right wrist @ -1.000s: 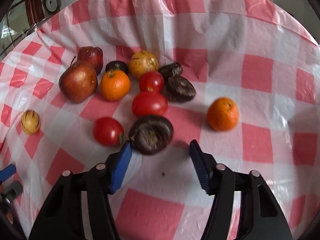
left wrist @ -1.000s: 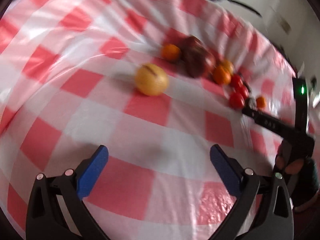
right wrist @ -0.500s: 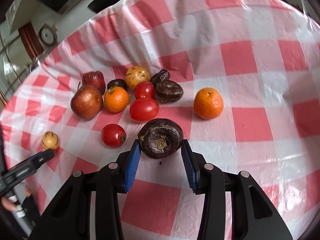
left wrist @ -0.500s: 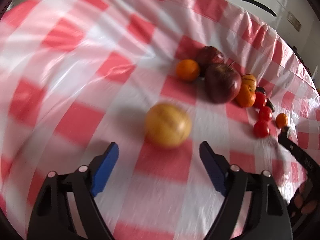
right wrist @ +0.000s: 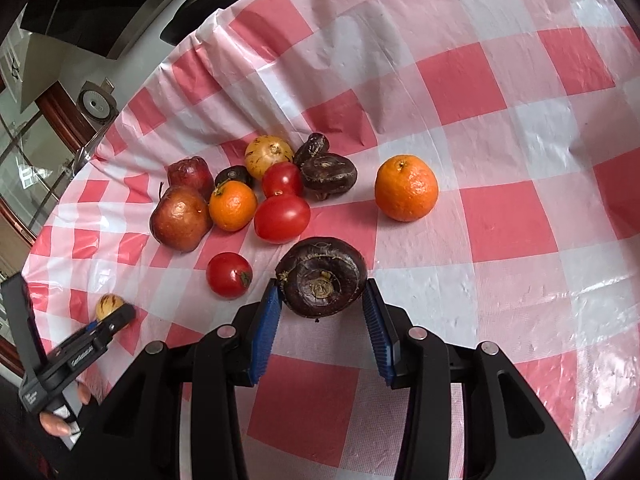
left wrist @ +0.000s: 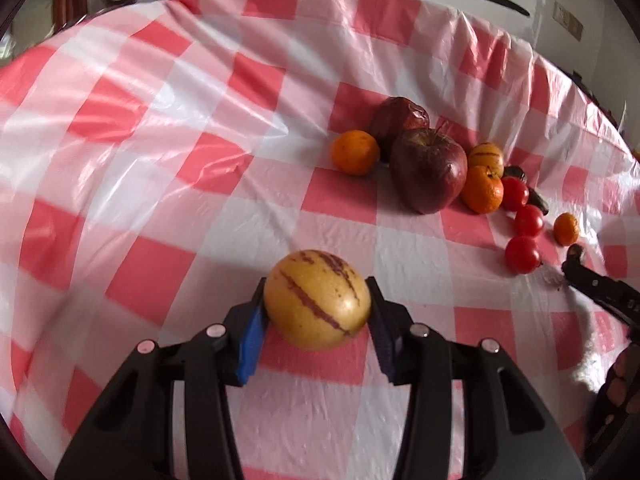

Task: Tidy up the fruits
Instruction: 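Carry both fruits into the white box and open both tools to release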

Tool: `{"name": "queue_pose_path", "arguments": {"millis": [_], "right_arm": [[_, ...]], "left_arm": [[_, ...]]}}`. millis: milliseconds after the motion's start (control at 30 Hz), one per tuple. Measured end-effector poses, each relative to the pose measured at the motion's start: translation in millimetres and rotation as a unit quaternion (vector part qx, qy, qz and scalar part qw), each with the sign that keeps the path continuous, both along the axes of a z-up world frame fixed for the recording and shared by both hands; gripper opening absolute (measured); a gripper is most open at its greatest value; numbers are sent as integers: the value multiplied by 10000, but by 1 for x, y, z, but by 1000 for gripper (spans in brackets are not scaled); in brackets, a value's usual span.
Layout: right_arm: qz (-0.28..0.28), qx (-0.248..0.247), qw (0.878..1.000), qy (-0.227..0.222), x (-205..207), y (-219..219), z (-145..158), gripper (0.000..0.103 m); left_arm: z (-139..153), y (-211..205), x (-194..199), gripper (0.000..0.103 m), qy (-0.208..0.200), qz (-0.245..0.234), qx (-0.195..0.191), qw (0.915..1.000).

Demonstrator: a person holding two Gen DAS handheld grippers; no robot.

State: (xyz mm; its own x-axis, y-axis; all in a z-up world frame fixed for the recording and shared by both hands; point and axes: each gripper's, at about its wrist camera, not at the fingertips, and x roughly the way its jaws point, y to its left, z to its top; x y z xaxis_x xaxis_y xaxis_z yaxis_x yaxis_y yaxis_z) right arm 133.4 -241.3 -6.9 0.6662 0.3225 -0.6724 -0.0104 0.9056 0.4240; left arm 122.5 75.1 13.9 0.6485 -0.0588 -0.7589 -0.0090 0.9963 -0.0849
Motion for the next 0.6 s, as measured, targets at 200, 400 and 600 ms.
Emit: {"name": "queue_pose_path", "arguments": {"millis": [200, 400, 600], "right_arm": [[-107, 323, 9994, -90, -19, -3, 2, 42], [-37, 711, 9974, -95, -97, 12, 9, 42], [324, 681, 9967, -306, -164, 36, 21, 42]], "left_arm": [[3, 2, -44, 46, -67, 271, -479, 9985], [8, 10, -104, 46, -170, 398, -760, 9962], [7, 5, -163, 46, -193, 150, -690, 9973]]}}
